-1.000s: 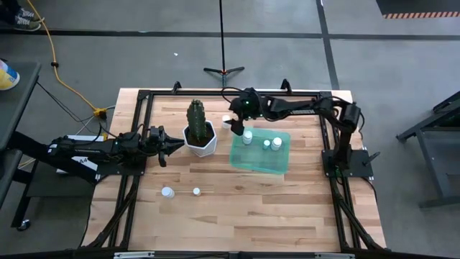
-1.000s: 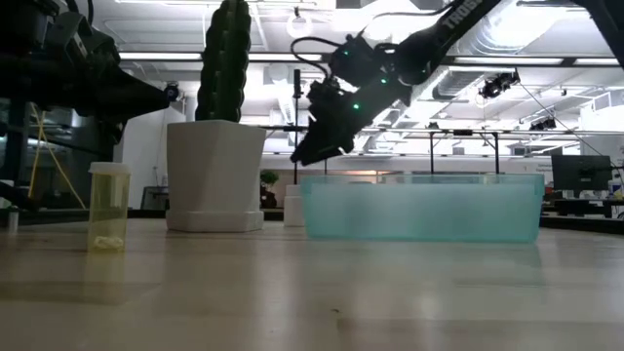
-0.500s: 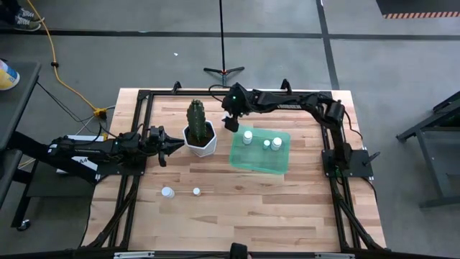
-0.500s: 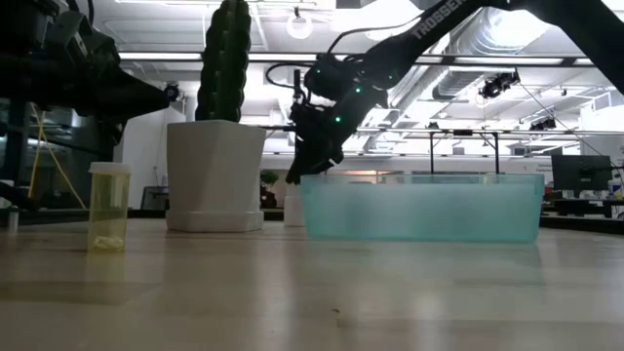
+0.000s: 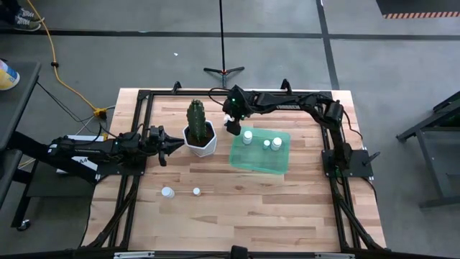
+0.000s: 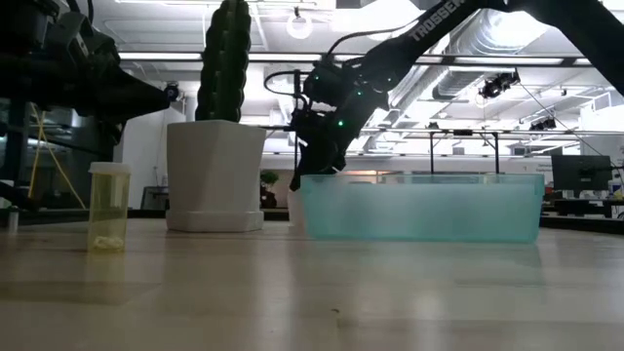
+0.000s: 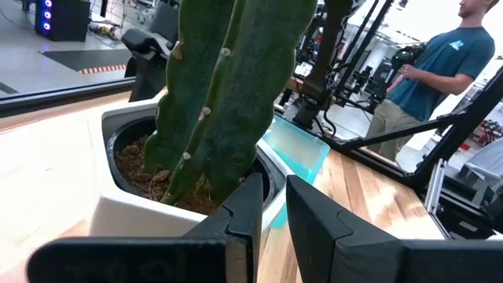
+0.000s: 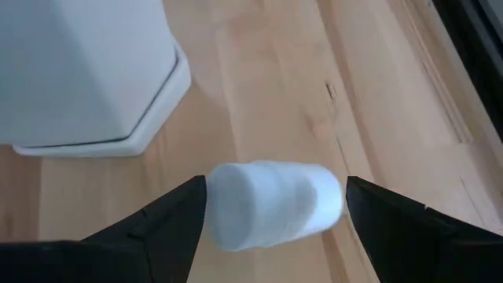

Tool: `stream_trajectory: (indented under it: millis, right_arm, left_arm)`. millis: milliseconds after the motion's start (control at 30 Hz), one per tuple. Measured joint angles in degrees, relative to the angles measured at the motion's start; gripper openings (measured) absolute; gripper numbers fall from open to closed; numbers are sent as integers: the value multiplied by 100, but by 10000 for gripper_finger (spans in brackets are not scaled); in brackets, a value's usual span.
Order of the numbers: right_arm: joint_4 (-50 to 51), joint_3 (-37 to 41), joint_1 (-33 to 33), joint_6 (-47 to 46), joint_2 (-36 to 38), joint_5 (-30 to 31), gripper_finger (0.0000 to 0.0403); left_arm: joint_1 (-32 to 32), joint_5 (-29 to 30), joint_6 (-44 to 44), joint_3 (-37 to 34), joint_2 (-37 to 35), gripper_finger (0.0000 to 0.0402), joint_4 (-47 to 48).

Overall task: Pick and place pill bottles into a basket
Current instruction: Put the white pill bottle into the light green bin

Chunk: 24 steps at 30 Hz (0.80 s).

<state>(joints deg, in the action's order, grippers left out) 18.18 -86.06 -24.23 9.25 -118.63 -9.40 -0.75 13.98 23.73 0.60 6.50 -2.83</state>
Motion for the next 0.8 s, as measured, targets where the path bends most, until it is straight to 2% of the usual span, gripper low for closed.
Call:
stream_trajectory:
  millis: [333,500,600,700,800]
  right_arm:
    - [-89,-2,0,-72,7,165,296]
    - [-26,-2,-29,-1546,9,584,296]
    - [-20,-2,-68,-2007,11,78,296]
    - [0,-2,-34,-1146,13,-479,296]
    - [102,-2,63,-92,13,-504,296]
  left_arm:
    - [0,4,9,-1,0,97,0]
    - [0,6,11,-1,1,97,0]
    - [0,6,11,0,2,97,0]
    - [0,6,11,-2,0,97,0]
    - [0,6,13,0,0,97,0]
